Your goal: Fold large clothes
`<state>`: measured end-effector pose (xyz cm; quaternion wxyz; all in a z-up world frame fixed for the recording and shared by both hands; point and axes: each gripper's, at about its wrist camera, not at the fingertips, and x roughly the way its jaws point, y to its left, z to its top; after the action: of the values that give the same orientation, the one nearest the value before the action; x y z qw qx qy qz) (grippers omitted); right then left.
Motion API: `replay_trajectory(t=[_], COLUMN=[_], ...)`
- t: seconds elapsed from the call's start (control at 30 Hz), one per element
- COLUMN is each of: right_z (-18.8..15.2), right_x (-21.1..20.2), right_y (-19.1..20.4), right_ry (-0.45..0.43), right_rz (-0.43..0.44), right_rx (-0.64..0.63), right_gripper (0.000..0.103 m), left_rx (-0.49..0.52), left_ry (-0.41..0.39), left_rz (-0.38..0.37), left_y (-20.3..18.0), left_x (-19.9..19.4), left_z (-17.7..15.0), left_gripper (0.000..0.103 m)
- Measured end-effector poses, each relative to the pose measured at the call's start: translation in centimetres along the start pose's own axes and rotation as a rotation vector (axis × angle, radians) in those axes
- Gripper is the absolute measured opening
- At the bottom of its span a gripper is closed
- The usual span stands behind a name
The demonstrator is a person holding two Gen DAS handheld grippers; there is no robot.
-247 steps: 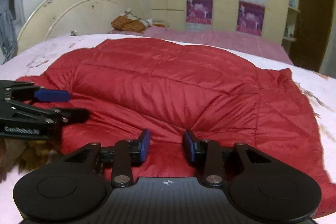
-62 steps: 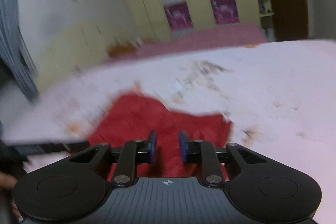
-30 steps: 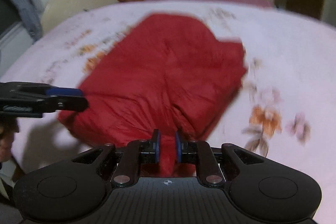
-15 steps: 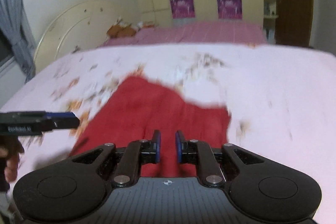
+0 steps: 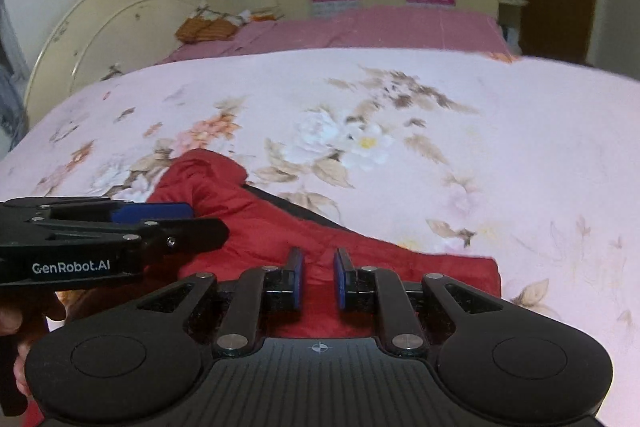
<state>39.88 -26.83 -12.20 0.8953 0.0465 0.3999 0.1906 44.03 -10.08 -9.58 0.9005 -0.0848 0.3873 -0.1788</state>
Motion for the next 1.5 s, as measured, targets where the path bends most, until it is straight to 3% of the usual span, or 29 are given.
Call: replay_trajectory(t=[0.27, 0.57, 0.63, 0.7, 0.83, 1.0, 1.2, 1.27, 1.33, 1.43, 1.5], right_z=[-1.2, -0.6, -0.1, -0.3, -1.9, -5.1, -5.9, -5.4, -5.0, -6.2, -7.5], right_x=[2.4, 3.0, 1.1, -2.8, -6.9, -4.4, -3.5, -4.5, -7.3, -10.8, -11.5], right_y=[-1.0, -1.4, -1.4, -1.6, -1.3, 0.2, 0.6, 0.7, 0.5, 0.9, 1.4], right_ry=[-0.016, -0.006, -0.014, -0.079, -0.073, 0.06, 0.054, 0.068, 0.02, -0.001, 0.023], right_rz=[-0.001, 0.011, -0.005, 0.021, 0.016, -0.004, -0.014, -0.012, 0.016, 0.045, 0.055], right_rx=[0.01, 0.013, 0.042, 0.069, 0.073, 0.022, 0.026, 0.03, 0.062, 0.039, 0.023], right_gripper=[0.014, 0.014, 0.014, 0.015, 0.015, 0.014, 0.014, 0.014, 0.014, 0.014, 0.014], left_rx=[0.027, 0.053, 0.055, 0.044, 0.026, 0.1, 0.107, 0.109, 0.093, 0.096, 0.099], left_ry=[0.027, 0.028, 0.002, -0.029, -0.047, 0.032, 0.05, 0.049, 0.012, -0.015, 0.007], left_rz=[0.039, 0.05, 0.037, 0.002, -0.085, -0.016, -0.007, -0.004, -0.049, -0.098, -0.095], left_y=[-0.7, -1.2, -1.3, -1.2, -2.5, -3.2, -2.6, -2.9, -3.1, -3.8, -4.2], left_x=[2.1, 1.6, -0.3, -2.8, -6.3, -3.6, -2.7, -4.0, -6.6, -9.7, -9.7], left_z=[-0.5, -0.4, -0.2, -0.5, -2.3, -5.4, -5.7, -5.5, -5.5, -6.5, -7.8], left_gripper=[0.039, 0.041, 0.041, 0.042, 0.042, 0.045, 0.045, 0.042, 0.042, 0.043, 0.043])
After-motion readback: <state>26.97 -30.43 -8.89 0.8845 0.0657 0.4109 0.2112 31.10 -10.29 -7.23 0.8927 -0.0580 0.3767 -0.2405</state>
